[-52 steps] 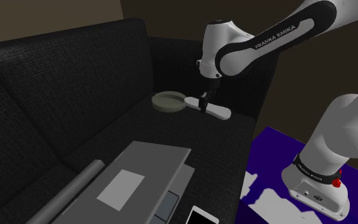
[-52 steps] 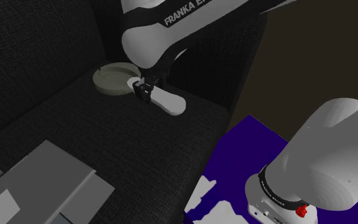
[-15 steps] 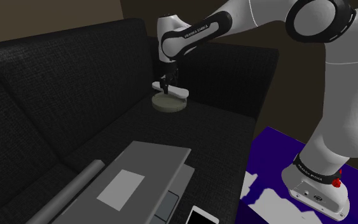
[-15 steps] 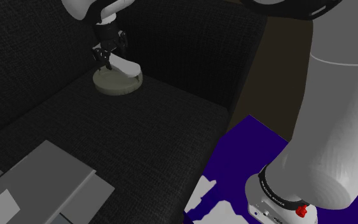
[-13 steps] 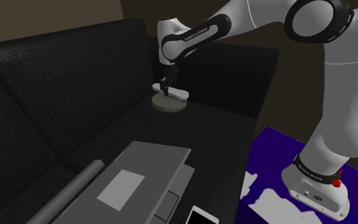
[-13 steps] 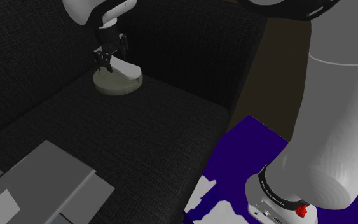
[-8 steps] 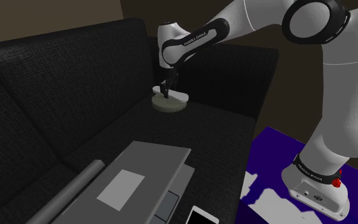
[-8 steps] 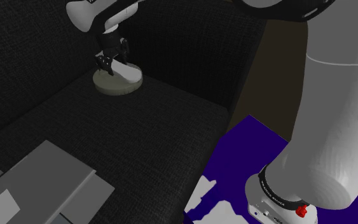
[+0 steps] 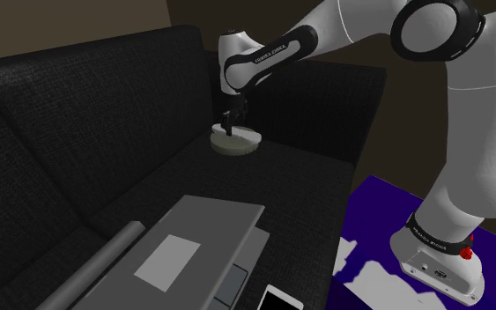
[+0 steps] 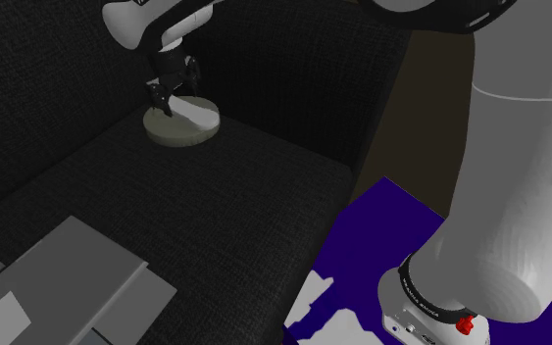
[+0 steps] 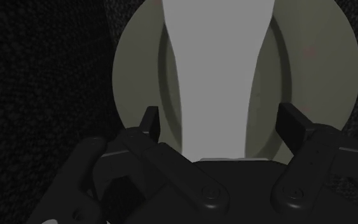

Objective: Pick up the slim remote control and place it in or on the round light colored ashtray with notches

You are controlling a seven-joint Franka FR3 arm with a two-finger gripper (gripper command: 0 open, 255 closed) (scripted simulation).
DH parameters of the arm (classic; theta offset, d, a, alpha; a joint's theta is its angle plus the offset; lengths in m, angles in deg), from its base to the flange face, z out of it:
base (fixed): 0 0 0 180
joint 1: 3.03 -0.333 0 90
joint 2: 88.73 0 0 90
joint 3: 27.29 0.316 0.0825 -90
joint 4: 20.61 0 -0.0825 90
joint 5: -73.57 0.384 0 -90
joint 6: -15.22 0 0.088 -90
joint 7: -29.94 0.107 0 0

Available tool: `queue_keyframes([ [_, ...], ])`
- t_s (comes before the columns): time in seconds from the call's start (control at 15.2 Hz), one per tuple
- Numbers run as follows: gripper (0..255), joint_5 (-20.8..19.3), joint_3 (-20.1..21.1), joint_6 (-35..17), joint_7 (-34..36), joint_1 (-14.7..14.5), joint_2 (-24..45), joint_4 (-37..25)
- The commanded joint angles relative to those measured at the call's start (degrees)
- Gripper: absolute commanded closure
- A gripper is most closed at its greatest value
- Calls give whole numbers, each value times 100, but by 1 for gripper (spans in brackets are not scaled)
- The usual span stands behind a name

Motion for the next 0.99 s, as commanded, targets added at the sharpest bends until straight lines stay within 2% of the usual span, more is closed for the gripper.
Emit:
queue_keyframes([
  [0.0,0,0,0,0,0,0,0,0],
  [0.13,0,0,0,0,0,0,0,0],
  [0.4,0,70,35,599,-44,2,-285,-319],
  [0.92,0,70,35,599,-44,2,-285,-319],
])
